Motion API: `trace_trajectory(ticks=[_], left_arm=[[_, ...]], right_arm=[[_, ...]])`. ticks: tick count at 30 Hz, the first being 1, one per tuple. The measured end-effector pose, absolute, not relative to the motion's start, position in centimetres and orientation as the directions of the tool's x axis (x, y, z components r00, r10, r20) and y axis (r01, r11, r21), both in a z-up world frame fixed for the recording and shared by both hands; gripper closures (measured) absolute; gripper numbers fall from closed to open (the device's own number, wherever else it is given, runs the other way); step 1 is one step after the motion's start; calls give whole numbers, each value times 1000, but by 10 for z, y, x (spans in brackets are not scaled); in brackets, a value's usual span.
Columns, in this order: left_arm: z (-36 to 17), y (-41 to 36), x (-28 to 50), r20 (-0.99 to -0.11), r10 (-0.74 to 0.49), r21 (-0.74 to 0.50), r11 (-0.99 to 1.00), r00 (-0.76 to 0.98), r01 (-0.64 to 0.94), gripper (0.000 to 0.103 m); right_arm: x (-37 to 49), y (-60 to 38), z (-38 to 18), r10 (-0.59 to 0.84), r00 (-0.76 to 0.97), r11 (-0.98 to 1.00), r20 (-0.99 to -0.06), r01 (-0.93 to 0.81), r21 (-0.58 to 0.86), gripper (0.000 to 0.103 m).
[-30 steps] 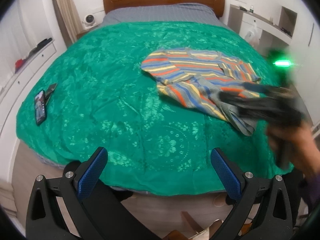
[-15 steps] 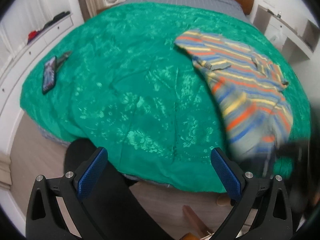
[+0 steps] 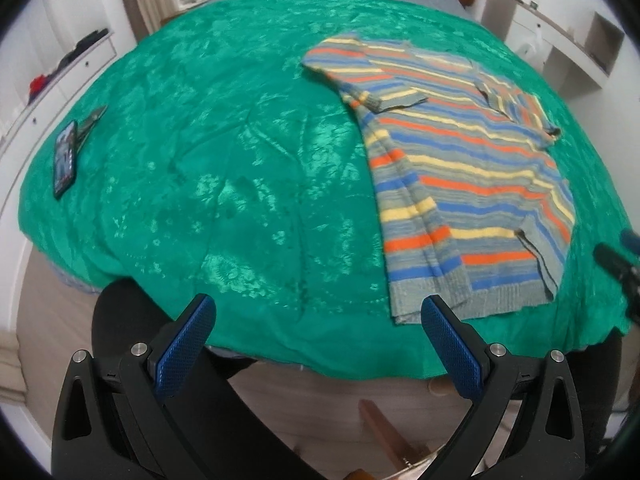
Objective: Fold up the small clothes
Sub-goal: 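Grasp the striped sweater with the right tool and shake it out flat, then move both tools toward the ribbed hem of the sweater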
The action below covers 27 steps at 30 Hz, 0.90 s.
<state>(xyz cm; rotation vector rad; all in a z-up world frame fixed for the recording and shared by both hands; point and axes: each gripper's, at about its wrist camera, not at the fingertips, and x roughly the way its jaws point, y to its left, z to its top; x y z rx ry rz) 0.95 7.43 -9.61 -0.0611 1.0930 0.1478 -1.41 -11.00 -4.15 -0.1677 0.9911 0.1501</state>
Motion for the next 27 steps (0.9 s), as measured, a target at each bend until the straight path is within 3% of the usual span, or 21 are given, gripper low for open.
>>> trace_trajectory(ticks=[11,27], left_arm=[[-92,65,11,-884,104,52,991,456,-125,0],[-98,55,17,-885,104,66,993,454,-100,0]], right_arm=[[-27,-130,-20,-90,586,969,-805,-135,-207,17],[-26,-147,-10,-164,610,962,-775,-74,-262,17]])
